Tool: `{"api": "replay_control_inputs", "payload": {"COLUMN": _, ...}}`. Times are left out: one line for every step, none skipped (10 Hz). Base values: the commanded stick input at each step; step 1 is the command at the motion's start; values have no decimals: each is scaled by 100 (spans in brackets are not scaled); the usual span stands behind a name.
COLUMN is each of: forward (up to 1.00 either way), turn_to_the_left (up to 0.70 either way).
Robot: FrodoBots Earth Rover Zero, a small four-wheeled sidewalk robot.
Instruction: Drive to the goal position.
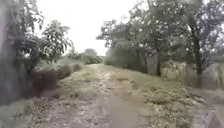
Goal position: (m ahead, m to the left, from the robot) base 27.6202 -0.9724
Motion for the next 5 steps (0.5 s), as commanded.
{"api": "replay_control_inputs", "payload": {"forward": 70, "turn_to_the_left": 0}}
{"api": "replay_control_inputs", "payload": {"forward": 70, "turn_to_the_left": 0}}
{"api": "replay_control_inputs", "payload": {"forward": 70, "turn_to_the_left": 0}}
{"api": "replay_control_inputs", "payload": {"forward": 70, "turn_to_the_left": 0}}
{"api": "replay_control_inputs", "payload": {"forward": 70, "turn_to_the_left": 0}}
